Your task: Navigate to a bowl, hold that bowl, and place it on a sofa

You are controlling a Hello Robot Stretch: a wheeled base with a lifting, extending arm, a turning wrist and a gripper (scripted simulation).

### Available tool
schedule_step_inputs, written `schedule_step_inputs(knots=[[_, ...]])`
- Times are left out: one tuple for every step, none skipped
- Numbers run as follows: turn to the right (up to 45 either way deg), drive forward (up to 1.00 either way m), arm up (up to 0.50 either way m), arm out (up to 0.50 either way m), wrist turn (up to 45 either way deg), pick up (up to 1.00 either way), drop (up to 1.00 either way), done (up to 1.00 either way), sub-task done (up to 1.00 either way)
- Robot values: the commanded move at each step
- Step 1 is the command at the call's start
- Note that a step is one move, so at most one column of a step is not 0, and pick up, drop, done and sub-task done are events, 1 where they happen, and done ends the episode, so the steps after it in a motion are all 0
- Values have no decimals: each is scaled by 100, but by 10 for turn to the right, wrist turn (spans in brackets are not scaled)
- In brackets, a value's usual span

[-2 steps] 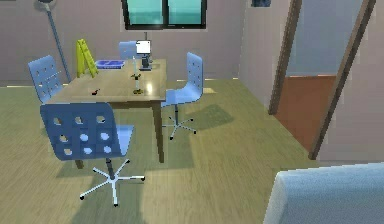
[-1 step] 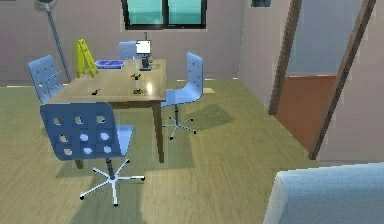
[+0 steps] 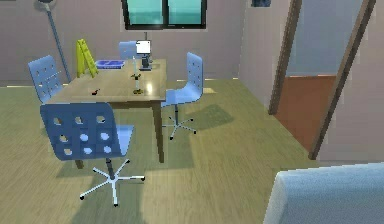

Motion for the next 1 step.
schedule_step_inputs(knots=[[0,0,-32,0,0,0,0,0,0]])
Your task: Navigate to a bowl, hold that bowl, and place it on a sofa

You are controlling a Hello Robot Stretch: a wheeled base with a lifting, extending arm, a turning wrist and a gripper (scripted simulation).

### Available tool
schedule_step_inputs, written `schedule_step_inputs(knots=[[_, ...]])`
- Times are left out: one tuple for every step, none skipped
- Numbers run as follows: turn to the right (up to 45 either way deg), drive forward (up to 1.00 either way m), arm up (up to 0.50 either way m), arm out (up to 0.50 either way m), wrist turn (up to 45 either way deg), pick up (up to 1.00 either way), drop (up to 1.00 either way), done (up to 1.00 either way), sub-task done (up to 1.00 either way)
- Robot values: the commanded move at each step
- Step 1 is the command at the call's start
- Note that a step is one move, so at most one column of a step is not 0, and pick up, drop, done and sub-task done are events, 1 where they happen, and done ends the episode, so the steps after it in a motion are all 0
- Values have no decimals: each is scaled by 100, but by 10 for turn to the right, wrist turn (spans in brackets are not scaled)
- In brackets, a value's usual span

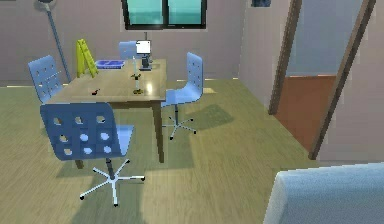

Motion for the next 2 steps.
schedule_step_inputs(knots=[[0,0,0,0,0,0,100,0,0],[0,0,10,0,0,0,0,0,0]])
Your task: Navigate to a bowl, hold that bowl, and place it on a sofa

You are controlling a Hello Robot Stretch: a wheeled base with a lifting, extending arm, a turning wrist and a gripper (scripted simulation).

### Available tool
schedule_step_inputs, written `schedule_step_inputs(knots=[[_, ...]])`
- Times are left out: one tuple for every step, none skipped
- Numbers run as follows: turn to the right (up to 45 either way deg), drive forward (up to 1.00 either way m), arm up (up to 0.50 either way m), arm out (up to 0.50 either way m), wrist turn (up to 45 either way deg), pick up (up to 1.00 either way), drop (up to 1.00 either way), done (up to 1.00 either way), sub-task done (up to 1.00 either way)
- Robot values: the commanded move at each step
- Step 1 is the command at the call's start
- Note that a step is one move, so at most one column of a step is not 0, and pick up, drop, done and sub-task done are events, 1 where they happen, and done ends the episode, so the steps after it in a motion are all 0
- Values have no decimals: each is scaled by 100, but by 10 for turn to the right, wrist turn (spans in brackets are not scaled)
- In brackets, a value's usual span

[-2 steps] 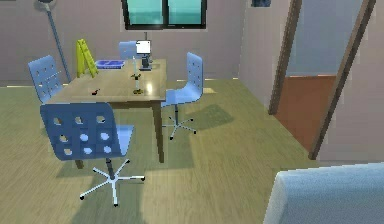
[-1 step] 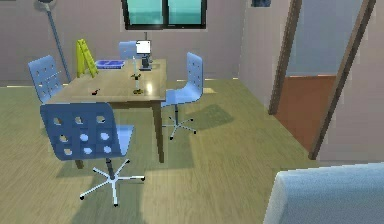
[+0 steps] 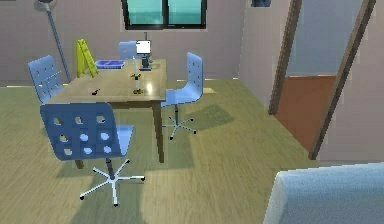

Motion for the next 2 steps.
schedule_step_inputs(knots=[[0,0,0,-8,0,0,0,0,0],[0,0,0,0,0,0,0,100,0]])
